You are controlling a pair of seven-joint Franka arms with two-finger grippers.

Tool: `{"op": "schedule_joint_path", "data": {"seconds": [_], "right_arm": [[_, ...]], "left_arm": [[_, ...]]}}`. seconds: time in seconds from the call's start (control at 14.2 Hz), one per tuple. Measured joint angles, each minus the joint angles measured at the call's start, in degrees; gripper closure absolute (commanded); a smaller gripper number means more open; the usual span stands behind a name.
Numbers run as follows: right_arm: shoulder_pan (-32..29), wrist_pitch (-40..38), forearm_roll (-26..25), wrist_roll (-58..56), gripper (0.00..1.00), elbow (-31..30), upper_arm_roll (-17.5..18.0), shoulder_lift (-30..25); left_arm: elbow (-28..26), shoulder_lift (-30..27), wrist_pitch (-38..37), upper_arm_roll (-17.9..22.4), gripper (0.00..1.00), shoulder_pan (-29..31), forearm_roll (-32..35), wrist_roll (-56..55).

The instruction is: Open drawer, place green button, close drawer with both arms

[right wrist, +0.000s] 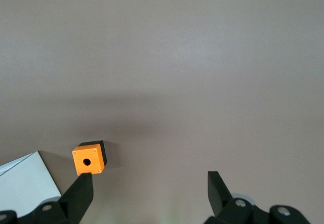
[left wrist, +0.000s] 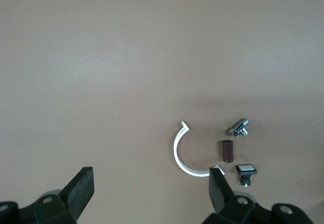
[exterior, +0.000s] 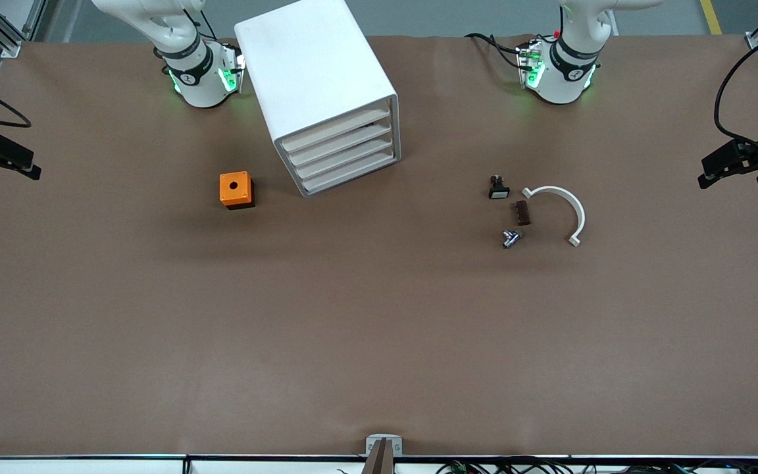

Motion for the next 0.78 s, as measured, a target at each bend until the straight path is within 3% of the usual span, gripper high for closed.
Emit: {"op": "schedule_joint_path", "data": {"seconds": [0.78], "right_arm": [[-0.2, 0.0, 0.4, -0.2, 0.00, 0.0, 2.8, 0.0]], "left_arm": [[3.4, 0.7, 0.0, -2.5, 0.00, -0.3, 0.0, -2.1]]}}
